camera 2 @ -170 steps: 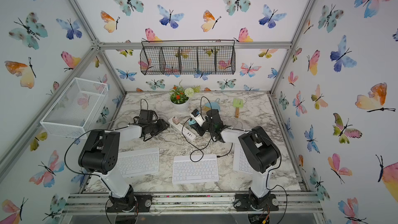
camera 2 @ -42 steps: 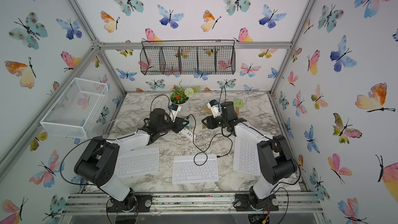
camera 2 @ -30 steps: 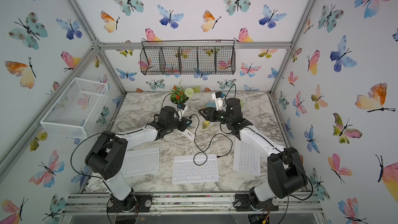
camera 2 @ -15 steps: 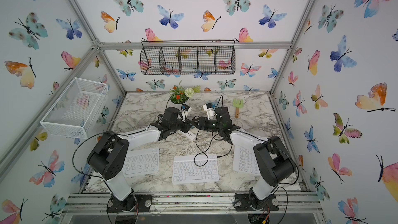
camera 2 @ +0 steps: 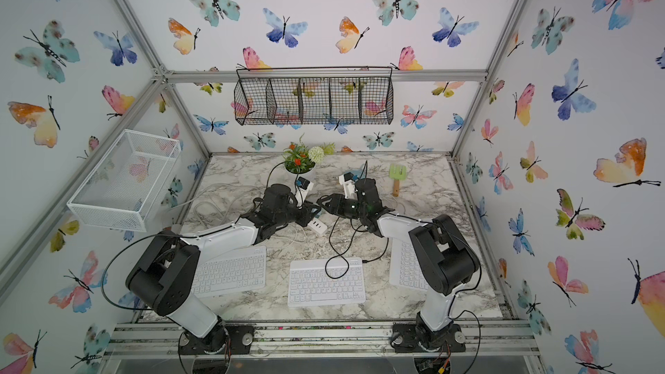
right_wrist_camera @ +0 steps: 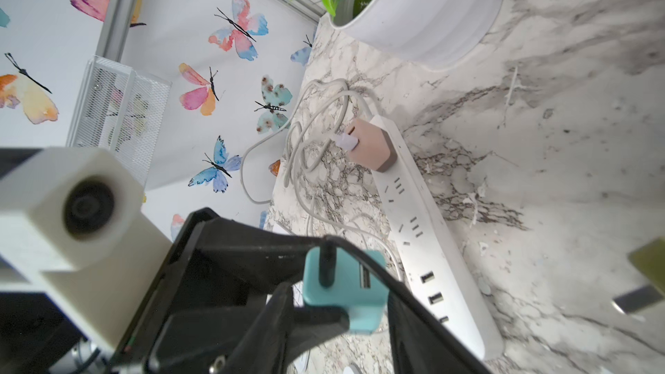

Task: Unplug the wireless keyboard
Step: Remove the power cord from the plug.

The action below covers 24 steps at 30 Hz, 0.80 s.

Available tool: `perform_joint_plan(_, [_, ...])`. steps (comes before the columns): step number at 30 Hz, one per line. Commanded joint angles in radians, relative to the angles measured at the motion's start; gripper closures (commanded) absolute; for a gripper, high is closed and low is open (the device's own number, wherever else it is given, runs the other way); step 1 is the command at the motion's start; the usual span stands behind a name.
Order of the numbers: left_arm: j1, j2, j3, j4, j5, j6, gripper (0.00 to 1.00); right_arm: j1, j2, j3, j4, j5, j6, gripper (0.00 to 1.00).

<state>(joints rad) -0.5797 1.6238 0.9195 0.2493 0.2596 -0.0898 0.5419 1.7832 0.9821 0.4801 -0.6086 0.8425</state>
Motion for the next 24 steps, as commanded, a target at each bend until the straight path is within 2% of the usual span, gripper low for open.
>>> perform_joint_plan(1, [-0.009, -0.035, -0.003, 0.031, 0.04, 0.008, 1.0, -0.005, 0.021, 0.039, 0.057, -0.005, 0.022, 0.57])
perform_joint_plan(8, [-0.017, -0.038, -0.007, 0.038, 0.021, 0.002, 1.0, -0.005, 0.053, 0.044, 0.074, -0.026, 0.055, 0.68])
perform_joint_plan(14, [-0.022, -0.033, -0.003, 0.04, 0.003, 0.005, 1.0, -0.002, 0.064, 0.055, 0.063, -0.047, 0.055, 0.7])
perform_joint_plan(19, [-0.022, -0.036, -0.005, 0.045, 0.009, 0.009, 1.0, 0.0, 0.066, 0.049, 0.065, -0.044, 0.061, 0.84])
perform_joint_plan(24, [-0.026, -0.058, -0.039, 0.067, 0.022, 0.015, 1.0, -0.002, 0.068, 0.045, 0.067, -0.026, 0.074, 0.9])
